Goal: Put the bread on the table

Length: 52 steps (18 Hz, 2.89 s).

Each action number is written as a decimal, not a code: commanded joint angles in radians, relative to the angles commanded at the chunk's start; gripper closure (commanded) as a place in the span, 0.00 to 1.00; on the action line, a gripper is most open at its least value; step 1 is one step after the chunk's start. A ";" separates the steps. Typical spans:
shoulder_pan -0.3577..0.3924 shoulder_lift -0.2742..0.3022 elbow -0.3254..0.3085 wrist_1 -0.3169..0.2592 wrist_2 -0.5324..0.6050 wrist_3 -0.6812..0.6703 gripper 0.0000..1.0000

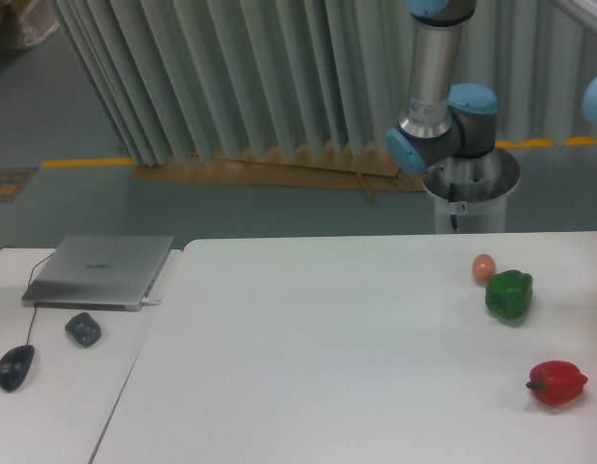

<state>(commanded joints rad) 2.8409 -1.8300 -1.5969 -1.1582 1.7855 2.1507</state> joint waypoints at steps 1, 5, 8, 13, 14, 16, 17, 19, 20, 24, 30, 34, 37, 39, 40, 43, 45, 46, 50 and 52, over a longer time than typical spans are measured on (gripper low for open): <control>0.014 0.000 0.002 -0.001 0.002 -0.023 0.00; 0.081 -0.038 0.018 -0.005 -0.009 -0.320 0.00; 0.121 -0.069 0.035 -0.001 -0.020 -0.373 0.00; 0.143 -0.087 0.032 0.000 -0.083 -0.414 0.00; 0.144 -0.103 0.040 0.002 -0.078 -0.417 0.00; 0.144 -0.129 0.058 0.002 -0.077 -0.414 0.00; 0.146 -0.138 0.066 0.002 -0.077 -0.413 0.00; 0.141 -0.170 0.078 0.003 -0.075 -0.416 0.00; 0.141 -0.178 0.081 0.012 -0.075 -0.411 0.00; 0.135 -0.198 0.092 0.015 -0.072 -0.407 0.00; 0.134 -0.186 0.066 0.009 -0.054 -0.397 0.00; 0.137 -0.190 0.042 0.014 -0.054 -0.397 0.00; 0.135 -0.190 0.031 0.011 -0.052 -0.397 0.00; 0.135 -0.193 0.028 0.014 -0.054 -0.396 0.00; 0.137 -0.193 0.028 0.012 -0.054 -0.396 0.00; 0.138 -0.196 0.028 0.012 -0.052 -0.394 0.13; 0.140 -0.199 0.028 0.012 -0.051 -0.393 0.42; 0.141 -0.199 0.028 0.012 -0.051 -0.391 0.45; 0.144 -0.195 0.032 0.006 -0.029 -0.344 0.55; 0.143 -0.190 0.043 0.002 -0.026 -0.342 0.56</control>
<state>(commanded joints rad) 2.9836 -2.0203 -1.5540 -1.1566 1.7595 1.8086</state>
